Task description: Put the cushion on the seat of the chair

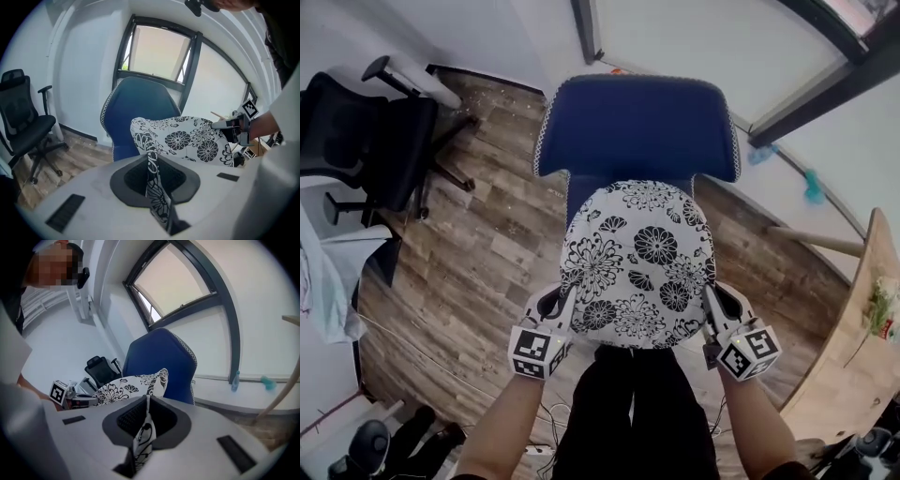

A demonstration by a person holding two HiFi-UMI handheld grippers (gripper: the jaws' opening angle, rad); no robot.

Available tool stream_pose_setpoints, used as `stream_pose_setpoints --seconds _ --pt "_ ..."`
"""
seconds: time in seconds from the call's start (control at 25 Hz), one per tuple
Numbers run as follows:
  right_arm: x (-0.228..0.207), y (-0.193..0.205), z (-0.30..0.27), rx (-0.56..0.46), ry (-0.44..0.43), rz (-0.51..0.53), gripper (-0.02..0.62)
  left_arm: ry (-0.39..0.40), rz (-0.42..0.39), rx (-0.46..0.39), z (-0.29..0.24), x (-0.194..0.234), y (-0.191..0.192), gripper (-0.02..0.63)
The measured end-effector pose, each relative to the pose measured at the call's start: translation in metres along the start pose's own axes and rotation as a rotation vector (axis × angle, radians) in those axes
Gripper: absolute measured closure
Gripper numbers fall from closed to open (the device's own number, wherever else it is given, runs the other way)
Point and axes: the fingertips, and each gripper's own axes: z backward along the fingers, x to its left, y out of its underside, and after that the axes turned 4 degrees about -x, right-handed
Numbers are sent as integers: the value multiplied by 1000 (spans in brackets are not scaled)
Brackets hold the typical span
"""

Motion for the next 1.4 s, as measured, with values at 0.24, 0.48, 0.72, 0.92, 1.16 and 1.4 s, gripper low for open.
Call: stream_pose_setpoints --seconds 0.24,0.48,0.72,0.92,1.16,1.4 --pt "-21 24 -15 49 21 -26 555 1 -9 16 -23 13 24 580" --pt "-39 45 -30 79 4 -22 555 -22 -24 34 -44 22 45 580" --pt "-44 47 -35 99 10 -30 555 -31 0 82 -50 28 63 580" --pt "-37 35 -30 108 27 -20 555 -4 24 92 -47 23 54 580" --pt "-42 39 -31 100 49 -15 555 8 12 96 -50 26 57 580" --pt "-65 52 -32 127 68 -16 555 -47 29 132 -53 38 77 580"
